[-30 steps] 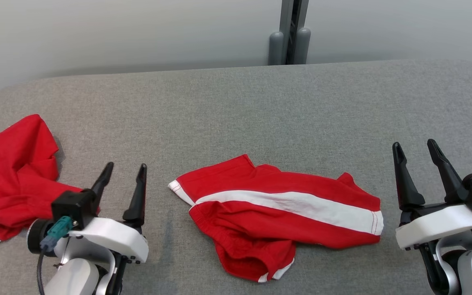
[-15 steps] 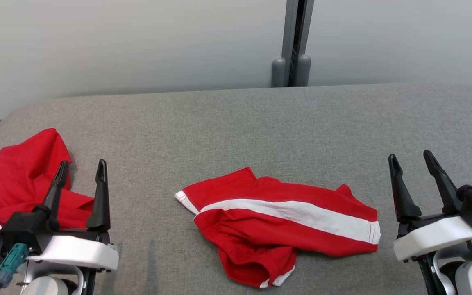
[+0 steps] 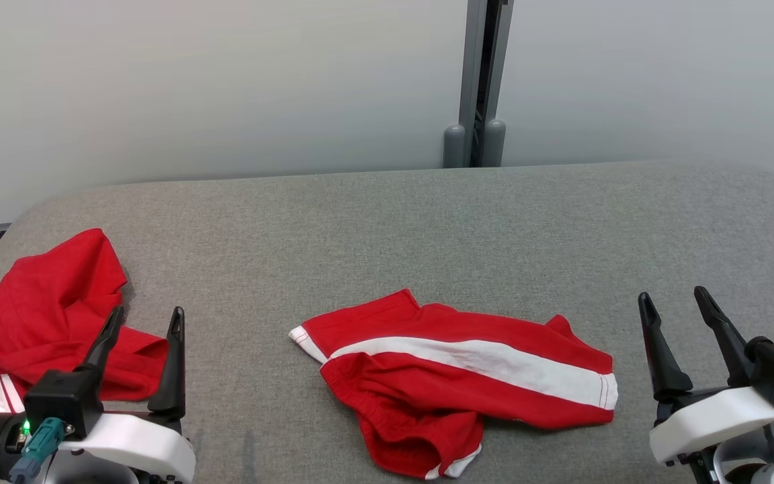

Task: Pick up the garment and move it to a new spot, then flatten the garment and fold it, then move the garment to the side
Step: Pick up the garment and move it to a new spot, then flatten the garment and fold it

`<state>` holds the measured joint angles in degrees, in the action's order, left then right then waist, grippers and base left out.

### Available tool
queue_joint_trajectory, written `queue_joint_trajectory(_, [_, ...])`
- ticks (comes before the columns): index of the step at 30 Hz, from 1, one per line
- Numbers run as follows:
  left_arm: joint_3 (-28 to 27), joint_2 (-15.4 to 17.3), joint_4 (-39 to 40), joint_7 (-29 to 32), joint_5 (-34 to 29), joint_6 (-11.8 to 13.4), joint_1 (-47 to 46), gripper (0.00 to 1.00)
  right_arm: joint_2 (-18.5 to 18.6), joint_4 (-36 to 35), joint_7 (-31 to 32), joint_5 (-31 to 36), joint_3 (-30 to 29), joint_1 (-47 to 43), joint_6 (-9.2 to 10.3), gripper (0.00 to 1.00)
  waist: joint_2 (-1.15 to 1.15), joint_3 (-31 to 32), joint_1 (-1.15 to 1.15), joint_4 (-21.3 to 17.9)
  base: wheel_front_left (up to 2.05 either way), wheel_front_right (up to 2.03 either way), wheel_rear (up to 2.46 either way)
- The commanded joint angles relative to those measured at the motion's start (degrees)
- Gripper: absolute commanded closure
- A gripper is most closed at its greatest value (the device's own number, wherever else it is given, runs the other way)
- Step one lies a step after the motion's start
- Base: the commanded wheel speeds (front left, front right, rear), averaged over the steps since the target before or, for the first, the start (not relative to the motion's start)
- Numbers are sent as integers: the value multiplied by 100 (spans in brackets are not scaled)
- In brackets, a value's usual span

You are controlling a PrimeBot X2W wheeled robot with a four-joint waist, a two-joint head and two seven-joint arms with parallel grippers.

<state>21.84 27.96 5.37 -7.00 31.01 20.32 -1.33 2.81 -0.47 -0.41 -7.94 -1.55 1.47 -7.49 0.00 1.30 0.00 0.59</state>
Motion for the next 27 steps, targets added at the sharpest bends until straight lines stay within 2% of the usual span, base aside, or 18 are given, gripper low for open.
queue_joint_trajectory(1, [0, 32, 23, 22, -27, 37, 67, 0, 22, -35, 32, -23, -30, -65, 0, 0, 0, 4, 0, 5, 0, 0, 0])
queue_joint_trajectory(27, [88, 60, -69, 235, 41, 123, -65, 0, 22, 7, 5, -64, -43, 32, 0, 0, 0, -55, 0, 16, 0, 0, 0])
